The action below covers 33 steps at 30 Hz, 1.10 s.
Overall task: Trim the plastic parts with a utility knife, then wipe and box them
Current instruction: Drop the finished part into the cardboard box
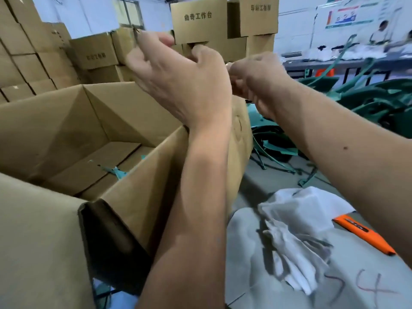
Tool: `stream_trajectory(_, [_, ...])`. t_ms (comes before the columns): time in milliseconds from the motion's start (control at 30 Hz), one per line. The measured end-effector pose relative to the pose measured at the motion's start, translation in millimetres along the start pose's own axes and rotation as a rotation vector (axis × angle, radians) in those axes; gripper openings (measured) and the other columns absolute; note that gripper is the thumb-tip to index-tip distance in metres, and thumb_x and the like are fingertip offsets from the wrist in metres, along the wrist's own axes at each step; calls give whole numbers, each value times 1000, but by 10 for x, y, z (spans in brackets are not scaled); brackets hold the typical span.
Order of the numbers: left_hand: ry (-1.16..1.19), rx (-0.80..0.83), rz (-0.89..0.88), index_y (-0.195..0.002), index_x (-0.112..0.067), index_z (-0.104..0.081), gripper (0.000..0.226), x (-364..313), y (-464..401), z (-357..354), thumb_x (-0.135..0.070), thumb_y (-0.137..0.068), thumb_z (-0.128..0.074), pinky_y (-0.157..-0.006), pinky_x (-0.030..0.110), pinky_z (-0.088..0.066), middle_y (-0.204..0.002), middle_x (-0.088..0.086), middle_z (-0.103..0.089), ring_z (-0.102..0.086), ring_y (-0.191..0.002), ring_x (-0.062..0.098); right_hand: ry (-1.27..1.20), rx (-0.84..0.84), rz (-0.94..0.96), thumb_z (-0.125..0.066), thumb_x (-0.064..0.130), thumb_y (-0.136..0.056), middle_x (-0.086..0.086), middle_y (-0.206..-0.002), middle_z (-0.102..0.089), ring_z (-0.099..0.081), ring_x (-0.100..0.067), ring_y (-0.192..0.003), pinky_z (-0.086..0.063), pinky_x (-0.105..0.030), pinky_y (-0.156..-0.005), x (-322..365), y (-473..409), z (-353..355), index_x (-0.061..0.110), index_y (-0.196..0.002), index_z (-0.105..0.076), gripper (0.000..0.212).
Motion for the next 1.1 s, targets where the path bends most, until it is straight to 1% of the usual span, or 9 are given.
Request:
stream_trajectory(133, [180, 318, -243, -85, -12, -59, 10, 18, 610, -201, -6, -78, -54, -62, 18, -45, -76, -6, -60, -55, -69, 7, 247, -160, -53, -66, 9, -101, -13, -73, -71, -66, -20, -56, -57, -29, -54, -572, 342, 1142, 3, -88, -67, 13])
stream_trajectory(333, [-288, 1313, 115, -89, -19, -62, 8, 920, 1997, -634, -26, -90, -59, -71, 37, -52, -85, 0, -69, -64, -81, 24, 1087, -284, -297, -70, 19, -92, -9, -78, -72, -70, -35, -84, -50, -34, -67, -1552, 1111, 2462, 17, -75, -69, 17])
stream_trajectory(400, [-446, 1704, 148, -118, -29, -60, 54, 1087, 2439, -559, -65, -79, -62, -91, 38, -51, -121, 4, -68, -63, -110, 30, 1243, -194, -408, -74, 32, -92, -11, -89, -71, -68, -35, -96, -46, -33, -69, -1740, 1322, 2641, 21, -82, -66, 17])
stream_trajectory(467, [-623, 1948, -53, -139, -40, -47, 95, 1142, 2744, -471, -83, -55, -61, -103, 39, -41, -143, 6, -53, -48, -130, 30, 1330, -21, -431, -76, 48, -89, -4, -97, -73, -67, -29, -97, -44, -32, -69, -1844, 1438, 2694, 24, -91, -67, 26])
stream_trajectory(567, [-725, 1797, -165, -133, -40, -53, 73, 1208, 2835, -511, -56, -65, -75, -103, 43, -49, -134, 10, -57, -54, -124, 35, 1357, 137, -323, -77, 63, -79, 7, -100, -66, -62, -21, -92, -50, -34, -73, -1911, 1558, 2646, 29, -104, -63, 44])
stream_trajectory(700, [-781, 1547, -133, -111, -19, -67, 22, 1329, 2716, -670, -22, -91, -59, -89, 42, -53, -117, 13, -69, -64, -110, 38, 1387, -57, -130, -60, 51, -95, 3, -107, -62, -61, -25, -100, -50, -37, -75, -2017, 1654, 2610, 29, -110, -64, 26])
stream_trajectory(900, [-951, 1370, -173, -129, -18, -52, 48, 1192, 2612, -770, -30, -86, -71, -98, 49, -45, -133, 19, -48, -44, -124, 38, 1316, -439, -94, -47, 36, -107, -3, -115, -44, -55, -30, -79, -46, -42, -68, -1931, 1638, 2881, 20, -137, -53, 35])
stream_trajectory(1000, [-703, 1423, -294, -127, -24, -55, 50, 858, 2763, -940, -40, -84, -73, -99, 48, -47, -129, 13, -48, -43, -123, 35, 1246, -546, -64, -53, 33, -107, -8, -120, -47, -57, -32, -87, -41, -39, -73, -1882, 1667, 3055, 17, -143, -52, 40])
stream_trajectory(1100, [-312, 1487, -403, -113, -20, -66, 23, 506, 3063, -1109, -22, -90, -65, -96, 42, -48, -116, 6, -57, -55, -113, 28, 1087, -567, -79, -62, 38, -102, -6, -109, -53, -54, -26, -94, -38, -33, -79, -1865, 1721, 3168, 18, -133, -63, 38])
Point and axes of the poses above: each hand's wrist, its own y-axis away from the middle knuckle, its own z-axis out of the back of the hand, x = y × z, the point moved 3 cm from there along -y, towards the middle knuckle
